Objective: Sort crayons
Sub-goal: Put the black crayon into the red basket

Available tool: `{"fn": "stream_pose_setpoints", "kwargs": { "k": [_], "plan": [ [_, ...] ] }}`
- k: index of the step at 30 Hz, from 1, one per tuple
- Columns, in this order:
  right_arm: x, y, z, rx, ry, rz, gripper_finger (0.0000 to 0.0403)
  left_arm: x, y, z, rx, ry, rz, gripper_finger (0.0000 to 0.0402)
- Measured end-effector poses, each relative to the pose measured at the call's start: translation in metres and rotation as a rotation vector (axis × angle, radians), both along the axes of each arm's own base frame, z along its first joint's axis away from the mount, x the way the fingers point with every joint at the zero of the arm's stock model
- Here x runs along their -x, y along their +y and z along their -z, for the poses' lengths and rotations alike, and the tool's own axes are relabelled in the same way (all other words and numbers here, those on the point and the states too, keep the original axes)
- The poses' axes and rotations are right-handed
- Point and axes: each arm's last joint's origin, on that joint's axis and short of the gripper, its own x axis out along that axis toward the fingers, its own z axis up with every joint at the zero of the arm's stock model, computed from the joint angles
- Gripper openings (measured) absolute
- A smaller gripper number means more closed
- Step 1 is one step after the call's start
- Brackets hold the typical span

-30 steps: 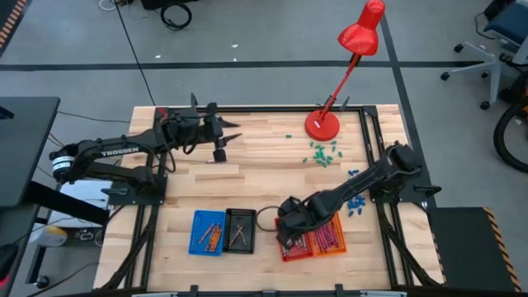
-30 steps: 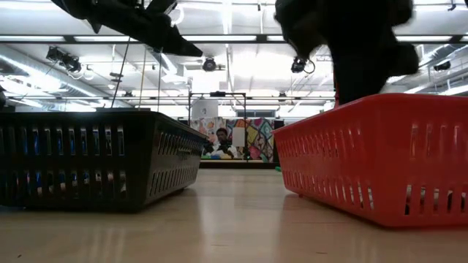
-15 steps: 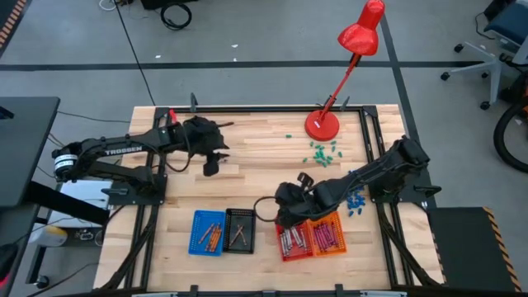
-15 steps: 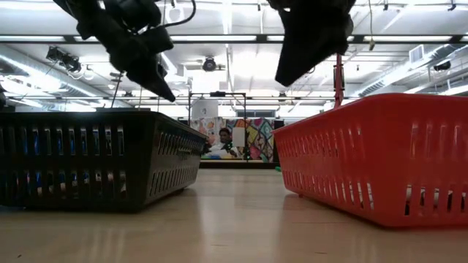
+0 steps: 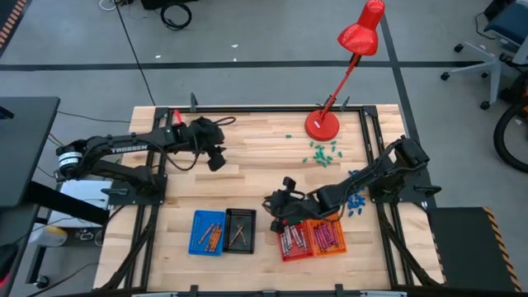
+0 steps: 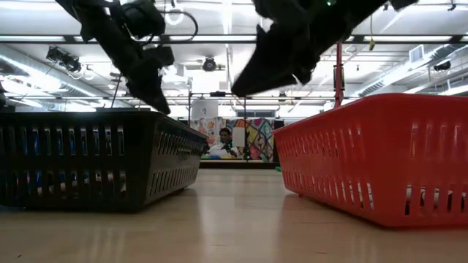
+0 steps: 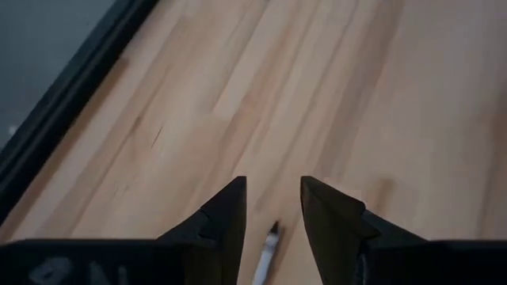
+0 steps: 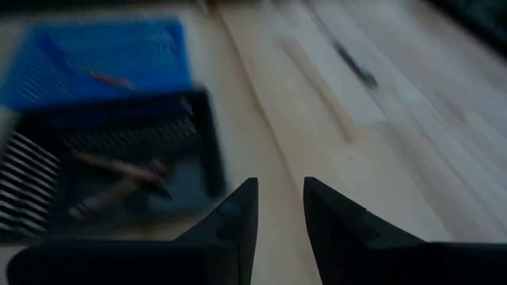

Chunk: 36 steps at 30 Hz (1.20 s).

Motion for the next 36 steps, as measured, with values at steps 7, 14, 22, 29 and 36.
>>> {"fn": "stream_pose_setpoints", "kwargs": {
  "k": [7, 14, 22, 29, 36],
  "plan": [
    [0.004, 0.003, 0.007, 0.096, -0.189, -0.083, 0.0107, 0.004, 0.010, 0.024, 0.056, 0.197, -0.023, 0.0122],
    [-0.003, -0.007, 0.004, 0.094, -0.196, -0.190, 0.0107, 0.001, 0.013, 0.050, 0.095, 0.382, 0.038, 0.0121],
    [-0.010, -0.020, 0.000, 0.055, -0.240, -0.267, 0.0107, 0.003, 0.012, 0.070, 0.134, 0.555, 0.154, 0.0121],
    [-0.012, -0.024, -0.002, 0.035, -0.256, -0.293, 0.0107, 0.000, 0.015, 0.080, 0.157, 0.578, 0.186, 0.0121],
    [-0.012, -0.023, -0.002, 0.033, -0.260, -0.296, 0.0107, -0.006, 0.021, 0.085, 0.138, 0.547, 0.182, 0.0121]
  ]
}}
